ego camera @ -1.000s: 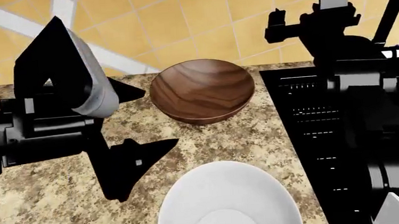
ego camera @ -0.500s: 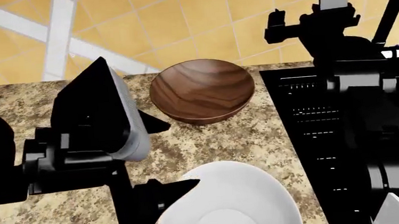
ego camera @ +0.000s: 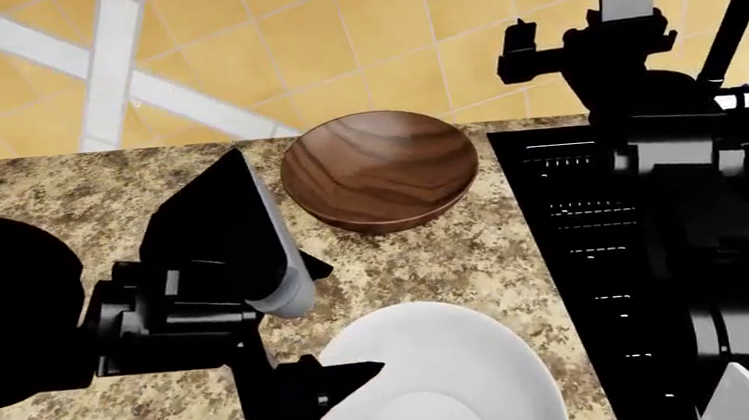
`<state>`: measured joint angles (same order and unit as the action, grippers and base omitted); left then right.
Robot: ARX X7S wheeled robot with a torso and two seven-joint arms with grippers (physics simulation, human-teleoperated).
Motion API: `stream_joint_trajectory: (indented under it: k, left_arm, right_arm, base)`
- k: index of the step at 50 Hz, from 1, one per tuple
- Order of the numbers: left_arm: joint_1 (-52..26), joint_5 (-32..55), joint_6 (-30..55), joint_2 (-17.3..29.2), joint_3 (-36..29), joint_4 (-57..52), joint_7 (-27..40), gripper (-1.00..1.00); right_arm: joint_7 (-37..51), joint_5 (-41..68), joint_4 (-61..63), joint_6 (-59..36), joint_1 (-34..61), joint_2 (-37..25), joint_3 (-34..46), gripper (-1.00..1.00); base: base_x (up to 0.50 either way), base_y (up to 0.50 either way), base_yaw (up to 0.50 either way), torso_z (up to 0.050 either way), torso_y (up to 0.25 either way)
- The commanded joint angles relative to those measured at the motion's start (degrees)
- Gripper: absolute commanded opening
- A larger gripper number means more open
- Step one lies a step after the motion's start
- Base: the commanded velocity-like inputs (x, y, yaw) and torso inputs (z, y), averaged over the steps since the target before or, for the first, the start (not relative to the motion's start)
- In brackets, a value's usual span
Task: Stack the bowls in the sink.
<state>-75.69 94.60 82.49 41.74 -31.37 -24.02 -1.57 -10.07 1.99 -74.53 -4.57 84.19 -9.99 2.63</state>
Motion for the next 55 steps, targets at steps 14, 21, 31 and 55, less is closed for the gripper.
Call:
stream_joint_trajectory:
  k: [14,21,31,55]
  left_arm:
    - [3.06,-4.18,-2.28,-1.19,-3.88,-0.14,-2.85,1.0]
    - [4.02,-6.09,-2.82,-1.65,-5.29,-0.04,-3.99,1.0]
    - [4.93,-8.52,-3.84,-2.03,-6.82,0.09,-5.58,1.0]
    - [7.23,-12.85,-5.9,-1.36,-9.88,0.24,-8.06,1.0]
  right_arm:
    - [-0.07,0.09,-0.13,0.09,-0.15,-0.25,-0.29,1.0]
    - [-0.07,0.16,-0.1,0.22,-0.52,-0.43,-0.49,1.0]
    - [-0.04,0.16,-0.06,0.22,-0.63,-0.74,-0.65,1.0]
    - [0.09,0.23,0.32,0.17,-1.18,-0.97,-0.82,1.0]
  base:
    - [0.0,0.0,0.0,0.0,0.0]
    - [0.0,0.0,0.0,0.0,0.0]
    - [0.0,0.0,0.0,0.0,0.0]
    - [0.0,0.0,0.0,0.0,0.0]
